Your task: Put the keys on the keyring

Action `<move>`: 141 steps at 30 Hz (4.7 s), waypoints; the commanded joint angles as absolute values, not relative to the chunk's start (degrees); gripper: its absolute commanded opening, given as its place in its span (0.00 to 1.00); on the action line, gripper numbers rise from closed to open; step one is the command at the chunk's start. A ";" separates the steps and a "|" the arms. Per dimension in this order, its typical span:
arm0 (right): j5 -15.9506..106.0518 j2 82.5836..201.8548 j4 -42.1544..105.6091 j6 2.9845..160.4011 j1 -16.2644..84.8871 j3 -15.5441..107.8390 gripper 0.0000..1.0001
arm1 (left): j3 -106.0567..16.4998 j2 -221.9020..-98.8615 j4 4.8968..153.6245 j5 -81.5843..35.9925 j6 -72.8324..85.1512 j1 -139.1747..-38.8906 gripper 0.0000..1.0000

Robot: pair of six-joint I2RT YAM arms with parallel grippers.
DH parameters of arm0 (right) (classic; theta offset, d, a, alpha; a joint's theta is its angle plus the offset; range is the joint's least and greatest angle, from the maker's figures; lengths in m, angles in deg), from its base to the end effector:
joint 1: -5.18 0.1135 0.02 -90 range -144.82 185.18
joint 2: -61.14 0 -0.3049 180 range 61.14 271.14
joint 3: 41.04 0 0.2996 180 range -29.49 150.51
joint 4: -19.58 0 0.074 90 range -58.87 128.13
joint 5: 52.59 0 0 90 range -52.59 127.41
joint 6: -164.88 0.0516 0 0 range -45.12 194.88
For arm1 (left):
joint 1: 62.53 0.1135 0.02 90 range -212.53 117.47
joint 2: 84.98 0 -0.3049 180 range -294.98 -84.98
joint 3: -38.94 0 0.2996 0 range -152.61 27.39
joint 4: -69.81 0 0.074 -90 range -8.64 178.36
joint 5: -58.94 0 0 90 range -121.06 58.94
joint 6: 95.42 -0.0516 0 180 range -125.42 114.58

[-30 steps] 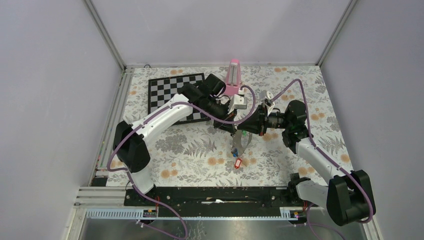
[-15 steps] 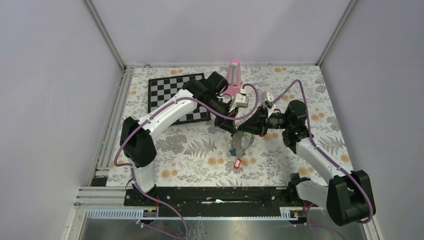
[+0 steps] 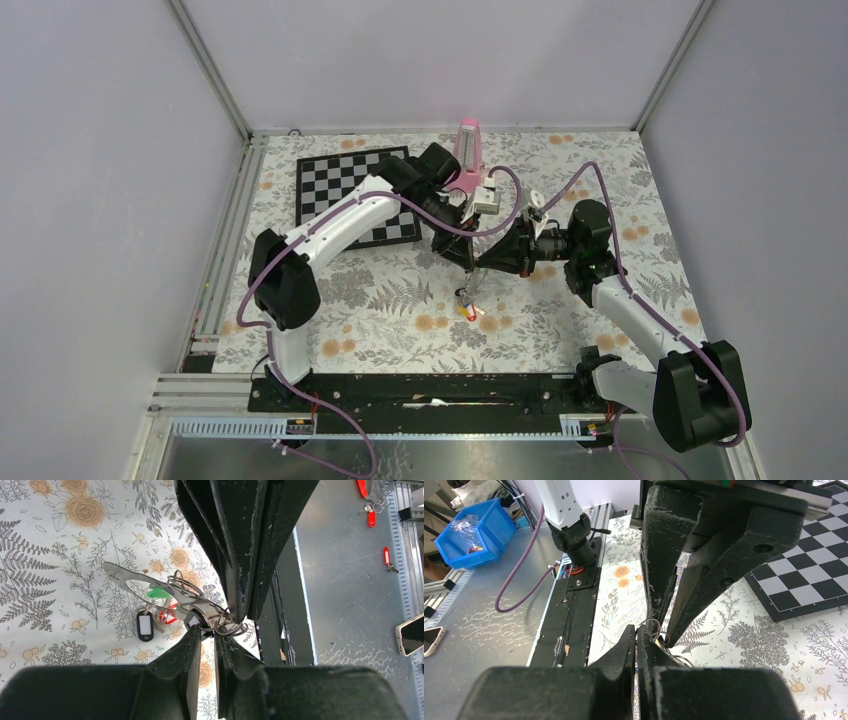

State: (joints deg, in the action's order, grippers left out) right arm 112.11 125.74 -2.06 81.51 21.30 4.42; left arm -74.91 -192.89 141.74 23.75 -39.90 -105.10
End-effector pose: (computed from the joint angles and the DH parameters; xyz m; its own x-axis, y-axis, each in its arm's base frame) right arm 0.2358 0.1199 0.2945 -0.0737 0.0104 -0.9972 -0.9972 -0.0154 0.0736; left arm 0.3058 -0.3382 0.3399 -0.1952 0.6223 -0.7580 0.9041 -0.1854 -0.3850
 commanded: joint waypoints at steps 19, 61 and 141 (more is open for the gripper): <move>110.88 124.43 -3.08 80.03 22.35 7.78 0.00 | -76.68 -192.17 142.41 25.70 -47.66 -108.02 0.23; 111.27 124.03 -8.90 84.87 21.63 6.42 0.00 | -73.69 -186.96 131.81 20.41 -39.17 -106.70 0.32; 108.60 125.99 -13.48 86.60 20.57 3.77 0.45 | -94.18 -190.39 155.71 -18.52 -46.64 -118.40 0.00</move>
State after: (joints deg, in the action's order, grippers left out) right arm 106.86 125.43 -6.12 83.78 20.82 4.95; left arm -90.49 -190.49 155.03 -14.96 -45.78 -117.86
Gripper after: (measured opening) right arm 0.450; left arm 0.031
